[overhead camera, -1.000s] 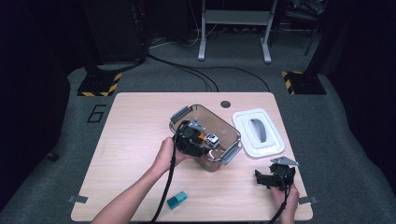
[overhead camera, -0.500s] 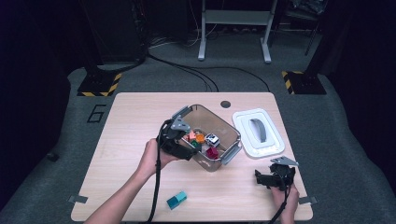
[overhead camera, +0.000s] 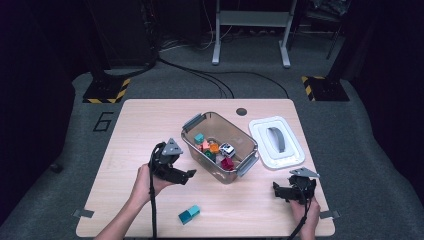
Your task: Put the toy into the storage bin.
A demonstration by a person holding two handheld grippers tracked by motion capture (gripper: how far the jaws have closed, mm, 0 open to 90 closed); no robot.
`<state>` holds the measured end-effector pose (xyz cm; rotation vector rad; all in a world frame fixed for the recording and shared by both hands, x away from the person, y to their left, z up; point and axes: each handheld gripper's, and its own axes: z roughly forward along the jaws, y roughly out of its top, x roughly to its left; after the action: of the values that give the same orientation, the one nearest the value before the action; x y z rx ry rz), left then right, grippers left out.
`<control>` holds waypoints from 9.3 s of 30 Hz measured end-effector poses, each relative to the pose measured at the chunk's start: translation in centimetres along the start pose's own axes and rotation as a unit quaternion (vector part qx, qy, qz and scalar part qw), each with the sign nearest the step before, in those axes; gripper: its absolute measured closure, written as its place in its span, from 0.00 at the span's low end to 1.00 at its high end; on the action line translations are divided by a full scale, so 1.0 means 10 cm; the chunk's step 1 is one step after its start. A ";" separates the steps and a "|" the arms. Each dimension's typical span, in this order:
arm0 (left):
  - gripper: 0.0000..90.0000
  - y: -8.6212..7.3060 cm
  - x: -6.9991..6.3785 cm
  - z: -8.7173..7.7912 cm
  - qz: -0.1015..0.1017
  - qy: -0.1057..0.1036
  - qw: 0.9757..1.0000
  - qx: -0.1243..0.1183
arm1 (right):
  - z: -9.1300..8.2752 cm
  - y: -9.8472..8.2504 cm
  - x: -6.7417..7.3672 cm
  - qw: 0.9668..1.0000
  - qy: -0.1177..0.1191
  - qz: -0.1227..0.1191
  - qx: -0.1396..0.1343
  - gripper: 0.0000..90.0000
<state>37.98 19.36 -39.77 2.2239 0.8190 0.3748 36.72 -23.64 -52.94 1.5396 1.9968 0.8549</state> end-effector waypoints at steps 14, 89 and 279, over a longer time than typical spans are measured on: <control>0.17 -0.38 -0.08 0.15 -0.013 -0.010 1.000 0.026 | 0.00 0.00 0.00 1.000 0.000 -0.003 0.001 0.01; 0.75 -0.60 0.03 0.45 -0.018 -0.024 0.998 0.061 | 0.00 0.00 0.00 1.000 0.000 -0.003 0.001 0.01; 0.18 -1.58 -0.19 -0.09 -0.061 0.011 0.994 0.095 | 0.00 0.00 0.00 1.000 -0.001 -0.002 0.000 0.01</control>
<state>29.09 27.03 -50.56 2.3337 1.0343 0.2738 36.71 -23.68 -52.94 1.5351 1.9977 0.8504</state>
